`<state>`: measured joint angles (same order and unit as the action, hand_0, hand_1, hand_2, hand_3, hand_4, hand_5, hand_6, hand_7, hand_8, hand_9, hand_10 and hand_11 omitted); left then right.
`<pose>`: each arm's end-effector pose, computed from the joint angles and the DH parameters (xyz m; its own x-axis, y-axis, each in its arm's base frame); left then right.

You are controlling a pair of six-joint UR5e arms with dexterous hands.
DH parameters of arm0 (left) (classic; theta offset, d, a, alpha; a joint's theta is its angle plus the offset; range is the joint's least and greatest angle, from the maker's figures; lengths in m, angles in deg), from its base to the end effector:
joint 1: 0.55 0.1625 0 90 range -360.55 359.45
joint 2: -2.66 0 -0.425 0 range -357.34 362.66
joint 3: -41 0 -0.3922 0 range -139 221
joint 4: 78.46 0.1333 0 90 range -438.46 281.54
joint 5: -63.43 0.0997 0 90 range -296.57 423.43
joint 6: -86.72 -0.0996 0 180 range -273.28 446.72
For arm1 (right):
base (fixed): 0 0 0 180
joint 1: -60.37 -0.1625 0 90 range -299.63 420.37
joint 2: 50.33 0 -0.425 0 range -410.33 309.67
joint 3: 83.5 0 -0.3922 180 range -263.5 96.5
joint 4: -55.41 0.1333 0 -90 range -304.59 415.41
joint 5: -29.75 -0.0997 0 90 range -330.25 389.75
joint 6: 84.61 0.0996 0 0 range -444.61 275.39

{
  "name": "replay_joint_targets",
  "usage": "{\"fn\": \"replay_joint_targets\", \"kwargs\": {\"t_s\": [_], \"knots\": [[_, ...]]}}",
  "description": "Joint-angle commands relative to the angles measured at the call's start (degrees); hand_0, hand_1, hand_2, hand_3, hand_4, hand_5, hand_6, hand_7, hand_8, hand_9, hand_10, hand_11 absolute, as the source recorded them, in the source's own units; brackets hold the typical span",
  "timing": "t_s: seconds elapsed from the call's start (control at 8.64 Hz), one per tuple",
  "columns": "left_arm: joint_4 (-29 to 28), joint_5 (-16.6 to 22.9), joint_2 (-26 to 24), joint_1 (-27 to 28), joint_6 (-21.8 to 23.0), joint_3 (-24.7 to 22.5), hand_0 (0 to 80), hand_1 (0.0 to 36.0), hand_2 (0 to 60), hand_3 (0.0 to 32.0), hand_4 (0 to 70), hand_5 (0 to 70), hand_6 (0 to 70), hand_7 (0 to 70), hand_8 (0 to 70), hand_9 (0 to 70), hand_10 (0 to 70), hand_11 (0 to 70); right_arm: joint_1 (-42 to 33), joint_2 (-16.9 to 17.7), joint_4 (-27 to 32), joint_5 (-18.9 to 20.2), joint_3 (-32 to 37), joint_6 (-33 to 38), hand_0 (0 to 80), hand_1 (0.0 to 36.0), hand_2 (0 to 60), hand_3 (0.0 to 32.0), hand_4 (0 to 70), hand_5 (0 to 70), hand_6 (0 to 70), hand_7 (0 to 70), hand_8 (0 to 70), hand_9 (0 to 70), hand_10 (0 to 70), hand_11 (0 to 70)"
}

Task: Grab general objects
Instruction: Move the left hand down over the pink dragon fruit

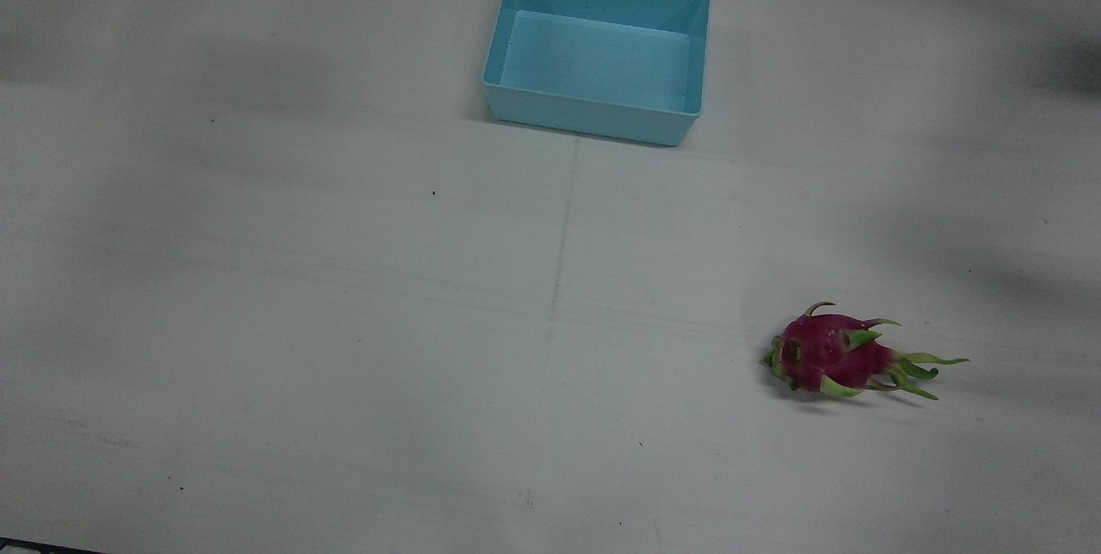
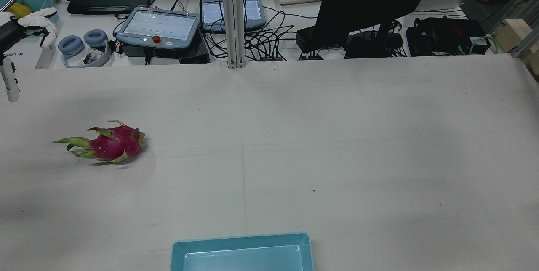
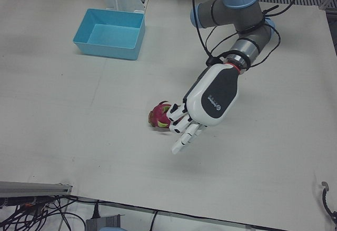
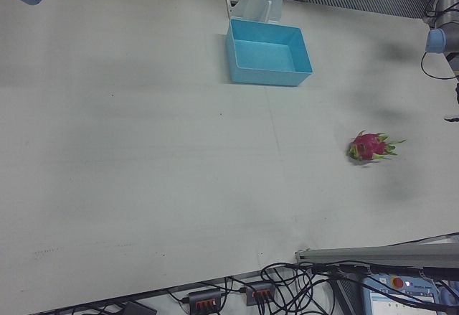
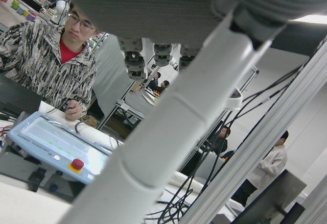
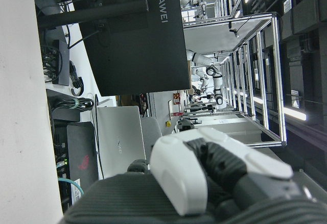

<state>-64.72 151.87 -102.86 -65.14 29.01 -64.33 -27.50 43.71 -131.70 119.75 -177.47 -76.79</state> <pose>0.1238 -0.5777 0.4369 -0.5950 0.0081 -0.8037 0.7053 0.4847 -0.5173 0.1165 -0.4533 0.6983 -0.9906 0.0198 -0.1350 0.1314 -0.1288 -0.9829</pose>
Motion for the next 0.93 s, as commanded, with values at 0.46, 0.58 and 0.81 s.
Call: {"fn": "replay_joint_targets", "kwargs": {"t_s": [0.46, 0.58, 0.81], "knots": [[13.76, -11.43, -3.55, 14.66, -16.28, -0.14, 80.0, 36.0, 60.0, 0.0, 0.0, 70.0, 0.0, 37.6, 0.0, 6.1, 0.0, 0.0, -0.02, 0.0, 0.0, 0.0, 0.02, 0.09, 0.0, 0.0, 0.0, 0.0, 0.0, 0.0, 0.0, 0.0, 0.0, 0.0, 0.0, 0.0], [14.9, -16.93, -3.37, 17.45, -16.64, -0.58, 80.0, 36.0, 60.0, 0.0, 0.0, 70.0, 0.0, 34.7, 0.0, 5.5, 0.0, 0.0, -0.02, 0.0, 0.0, 0.0, 0.02, 0.09, 0.0, 0.0, 0.0, 0.0, 0.0, 0.0, 0.0, 0.0, 0.0, 0.0, 0.0, 0.0], [17.89, -30.98, -3.37, 27.28, -16.47, -0.85, 80.0, 36.0, 60.0, 0.0, 0.0, 70.0, 0.0, 27.3, 0.0, 4.0, 0.0, 0.0, -0.02, 0.0, 0.0, 0.0, 0.02, 0.0, 0.0, 0.0, 0.0, 0.0, 0.0, 0.0, 0.0, 0.0, 0.0, 0.0, 0.0, 0.0]]}}
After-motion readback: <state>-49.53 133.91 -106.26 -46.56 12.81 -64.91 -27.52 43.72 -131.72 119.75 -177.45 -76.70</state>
